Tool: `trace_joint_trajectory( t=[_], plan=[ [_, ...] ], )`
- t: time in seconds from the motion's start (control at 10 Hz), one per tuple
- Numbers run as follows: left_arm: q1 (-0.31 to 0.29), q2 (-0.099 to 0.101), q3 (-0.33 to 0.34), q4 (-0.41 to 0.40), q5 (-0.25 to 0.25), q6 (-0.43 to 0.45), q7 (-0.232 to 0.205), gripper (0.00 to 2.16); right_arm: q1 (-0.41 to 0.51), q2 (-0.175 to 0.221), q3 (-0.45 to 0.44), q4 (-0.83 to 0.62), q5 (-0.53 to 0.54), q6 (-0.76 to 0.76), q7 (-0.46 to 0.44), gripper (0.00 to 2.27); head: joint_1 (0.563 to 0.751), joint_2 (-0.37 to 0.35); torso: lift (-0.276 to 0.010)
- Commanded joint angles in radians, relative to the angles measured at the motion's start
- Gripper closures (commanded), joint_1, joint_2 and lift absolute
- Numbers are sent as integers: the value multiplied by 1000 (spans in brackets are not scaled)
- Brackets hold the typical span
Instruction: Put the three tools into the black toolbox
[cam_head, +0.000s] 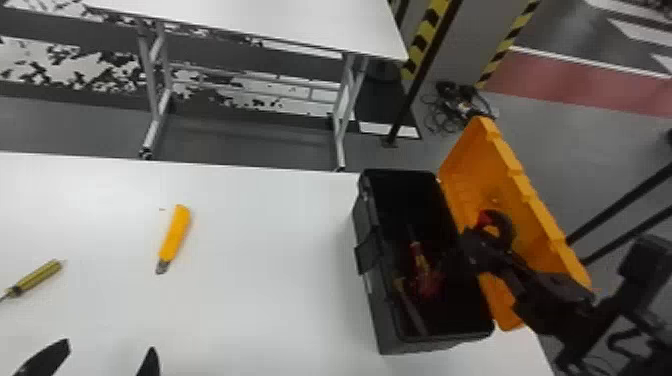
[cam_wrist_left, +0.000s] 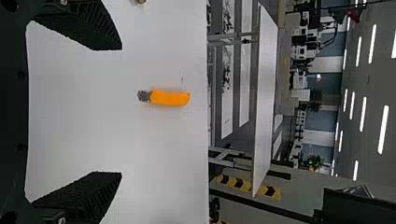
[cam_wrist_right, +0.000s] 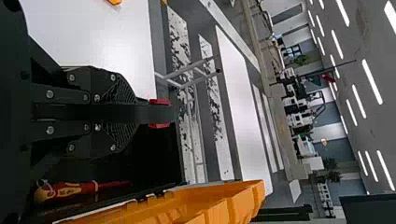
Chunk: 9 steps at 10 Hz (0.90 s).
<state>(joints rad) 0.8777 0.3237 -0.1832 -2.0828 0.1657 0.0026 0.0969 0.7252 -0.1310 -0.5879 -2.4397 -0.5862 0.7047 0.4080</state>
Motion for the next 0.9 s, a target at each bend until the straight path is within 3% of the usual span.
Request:
trace_joint_trajectory(
  t=[0.0,0.3,0.5,0.6,0.7,0.8],
  plan=[
    [4,-3,1,-8,0,6,0,39,-4,-3,-49,4,-37,-6,-2,2236,695,-309,-51],
    [17,-8,8,-22,-8,9,3,33,-35,-13,-49,93,-7,-27,46,2229,695,-350,-51],
    [24,-14,14,-25,-9,6,4,39,-41,-22,8,166,31,-70,74,2145,695,-350,-51],
    [26,-15,16,-26,-9,6,4,39,-41,-21,34,180,39,-70,81,1629,695,-350,-51],
    [30,-20,22,-28,-9,6,4,39,-38,-19,45,182,37,-70,89,306,695,-334,-51],
    [30,-20,22,-28,-9,3,3,39,-35,-18,49,173,28,-64,89,-2,695,-323,-51]
  ],
)
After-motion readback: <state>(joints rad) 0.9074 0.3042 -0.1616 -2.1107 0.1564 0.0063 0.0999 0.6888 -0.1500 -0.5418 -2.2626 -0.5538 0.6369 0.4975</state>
